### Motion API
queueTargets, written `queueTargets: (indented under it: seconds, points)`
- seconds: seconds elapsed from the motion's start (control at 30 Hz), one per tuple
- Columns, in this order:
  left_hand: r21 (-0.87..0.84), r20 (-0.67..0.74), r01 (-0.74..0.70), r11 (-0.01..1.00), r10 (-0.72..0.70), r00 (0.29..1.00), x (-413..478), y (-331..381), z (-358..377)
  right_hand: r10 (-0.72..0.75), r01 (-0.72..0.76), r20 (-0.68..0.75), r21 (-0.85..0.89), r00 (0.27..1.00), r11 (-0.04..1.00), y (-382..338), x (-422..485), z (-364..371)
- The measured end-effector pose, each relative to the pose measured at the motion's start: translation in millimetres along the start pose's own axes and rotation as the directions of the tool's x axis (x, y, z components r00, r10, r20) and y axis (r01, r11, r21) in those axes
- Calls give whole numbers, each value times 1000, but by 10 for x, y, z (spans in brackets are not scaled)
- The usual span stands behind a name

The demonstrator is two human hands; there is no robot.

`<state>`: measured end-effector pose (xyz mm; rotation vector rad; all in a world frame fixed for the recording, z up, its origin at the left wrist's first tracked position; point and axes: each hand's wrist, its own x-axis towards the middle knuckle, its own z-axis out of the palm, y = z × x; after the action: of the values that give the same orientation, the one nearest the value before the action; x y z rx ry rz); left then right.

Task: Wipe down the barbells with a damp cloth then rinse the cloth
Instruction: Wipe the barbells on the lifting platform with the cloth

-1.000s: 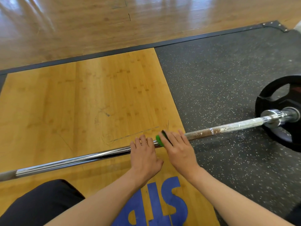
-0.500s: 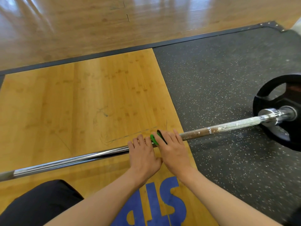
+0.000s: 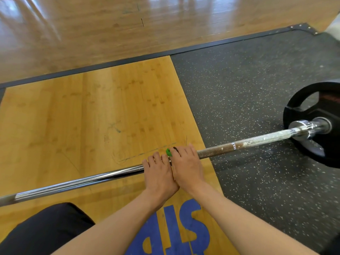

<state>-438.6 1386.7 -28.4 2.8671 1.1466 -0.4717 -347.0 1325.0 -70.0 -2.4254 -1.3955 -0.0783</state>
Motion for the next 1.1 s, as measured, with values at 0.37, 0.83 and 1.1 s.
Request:
queueTargets:
  seconds: [0.37, 0.83, 1.1]
  points:
    - [-12, -28, -5, 1000, 5, 1000, -3, 12, 23, 94, -101, -125, -56, 988, 993, 246, -125, -76]
    - [-17, 9, -89, 996, 90, 996, 22, 42, -30, 32, -41, -51, -199, 998, 979, 1042, -68, -396]
    - [-8, -143, -184, 983, 181, 973, 120, 57, 141, 53, -45, 76, -96, 996, 994, 336, 147, -203]
